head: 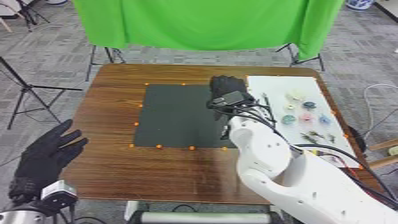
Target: Arrange flowers
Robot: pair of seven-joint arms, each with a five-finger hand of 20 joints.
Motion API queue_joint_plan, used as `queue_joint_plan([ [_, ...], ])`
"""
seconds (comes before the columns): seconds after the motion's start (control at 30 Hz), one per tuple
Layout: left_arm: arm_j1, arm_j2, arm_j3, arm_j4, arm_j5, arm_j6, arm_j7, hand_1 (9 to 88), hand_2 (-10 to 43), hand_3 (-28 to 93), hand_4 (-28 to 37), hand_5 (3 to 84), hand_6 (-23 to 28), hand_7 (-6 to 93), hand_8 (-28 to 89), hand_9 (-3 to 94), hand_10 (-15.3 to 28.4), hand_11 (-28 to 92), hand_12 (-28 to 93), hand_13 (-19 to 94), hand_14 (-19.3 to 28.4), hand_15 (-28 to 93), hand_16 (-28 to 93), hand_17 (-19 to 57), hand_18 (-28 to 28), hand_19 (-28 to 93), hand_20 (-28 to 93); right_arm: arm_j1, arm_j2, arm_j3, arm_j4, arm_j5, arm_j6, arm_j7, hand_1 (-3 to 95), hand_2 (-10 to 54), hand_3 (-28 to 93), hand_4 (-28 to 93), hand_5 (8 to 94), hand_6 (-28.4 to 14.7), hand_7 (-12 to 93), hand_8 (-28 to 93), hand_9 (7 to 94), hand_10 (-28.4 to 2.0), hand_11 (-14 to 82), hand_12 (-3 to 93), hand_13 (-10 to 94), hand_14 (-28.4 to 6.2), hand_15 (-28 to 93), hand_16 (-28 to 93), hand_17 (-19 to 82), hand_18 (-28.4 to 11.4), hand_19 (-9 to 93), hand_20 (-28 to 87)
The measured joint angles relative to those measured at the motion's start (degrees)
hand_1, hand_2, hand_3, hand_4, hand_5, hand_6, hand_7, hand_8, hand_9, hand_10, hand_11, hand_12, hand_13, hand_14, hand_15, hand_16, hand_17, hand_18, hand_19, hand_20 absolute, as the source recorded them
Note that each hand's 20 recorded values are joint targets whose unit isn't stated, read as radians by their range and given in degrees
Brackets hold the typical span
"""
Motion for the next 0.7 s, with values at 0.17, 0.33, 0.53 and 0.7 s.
queue_joint_plan([
  [0.17,-0.9,0.01,-0.45,0.04,0.0,0.0,0.14,22.5,4.0,82,-21.5,36.5,9.6,13.1,-9,33.3,18.9,22,9,25,26.2,44,-8,-8.6,25.4,59,-8,-0.2,-8.6,1.7,4.7,-7.3,-6.7,-9.2,46.1,-9.5,88,-25,86.6,-3.0,27,23,88.0,-12.5,48.9,24.9,83,-7.9,77,17,40,-25.2,93,28],
  [0.33,-2.1,0.24,-0.61,0.36,0.0,-0.2,0.29,22.6,4.0,82,-21.4,36.4,9.6,13.1,-9,33.3,18.9,22,9,25,26.3,44,-8,-8.7,25.4,59,-8,0.3,-15.7,-0.1,9.6,-8.0,-7.3,-12.1,45.8,-9.5,88,-25,86.6,-3.0,27,23,88.0,-12.5,48.9,24.8,83,-7.9,77,17,40,-25.2,93,28],
  [0.53,-5.5,1.46,0.27,1.46,0.06,-0.91,0.09,22.6,3.9,82,-21.3,36.5,9.6,13.0,-9,33.3,18.9,22,9,25,26.3,44,-8,-8.7,25.4,59,-8,2.6,-20.9,-4.0,14.1,-6.2,-9.1,-11.7,45.9,-9.5,88,-25,86.5,-3.0,27,22,87.9,-12.5,49.0,24.9,83,-8.0,77,17,40,-25.2,93,28],
  [0.7,-6.9,1.96,0.58,1.57,0.21,-1.55,-0.03,22.6,4.0,82,-21.3,36.5,9.6,13.1,-9,33.3,18.9,22,9,25,26.3,44,-8,-8.7,25.4,59,-8,3.2,-23.1,-4.6,17.3,-4.3,-10.9,-10.6,46.0,-9.5,88,-25,86.4,-3.0,28,22,87.8,-12.4,49.1,24.7,82,-8.1,77,17,40,-25.2,93,27],
])
